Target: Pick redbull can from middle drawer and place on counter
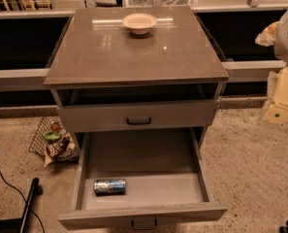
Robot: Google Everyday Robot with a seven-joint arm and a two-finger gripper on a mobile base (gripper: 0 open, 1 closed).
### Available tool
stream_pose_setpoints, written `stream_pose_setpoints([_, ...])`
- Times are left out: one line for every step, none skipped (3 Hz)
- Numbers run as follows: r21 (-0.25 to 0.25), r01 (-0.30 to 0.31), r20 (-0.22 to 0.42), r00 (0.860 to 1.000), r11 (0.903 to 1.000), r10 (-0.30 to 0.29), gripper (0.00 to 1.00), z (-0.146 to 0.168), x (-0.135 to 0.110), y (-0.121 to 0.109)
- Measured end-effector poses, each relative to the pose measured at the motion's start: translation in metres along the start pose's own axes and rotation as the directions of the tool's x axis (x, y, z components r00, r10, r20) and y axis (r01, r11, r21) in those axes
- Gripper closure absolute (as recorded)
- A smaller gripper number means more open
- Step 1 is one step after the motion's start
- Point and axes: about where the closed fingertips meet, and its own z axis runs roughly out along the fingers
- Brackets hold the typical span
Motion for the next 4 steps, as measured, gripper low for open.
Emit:
stream_pose_setpoints([0.000,0.000,0.000,1.000,1.0000,0.000,0.00,0.000,0.000,0.000])
stream_pose_setpoints([-0.016,0.020,0.041,0.999,0.9997,-0.020,0.00,0.026,-0.011,0.006])
stream_pose_setpoints([-0.070,0.074,0.136,0.989,0.9948,-0.064,0.00,0.085,-0.042,0.025])
stream_pose_setpoints([-0.129,0.110,0.235,0.969,0.9856,-0.077,0.00,0.140,-0.072,0.049])
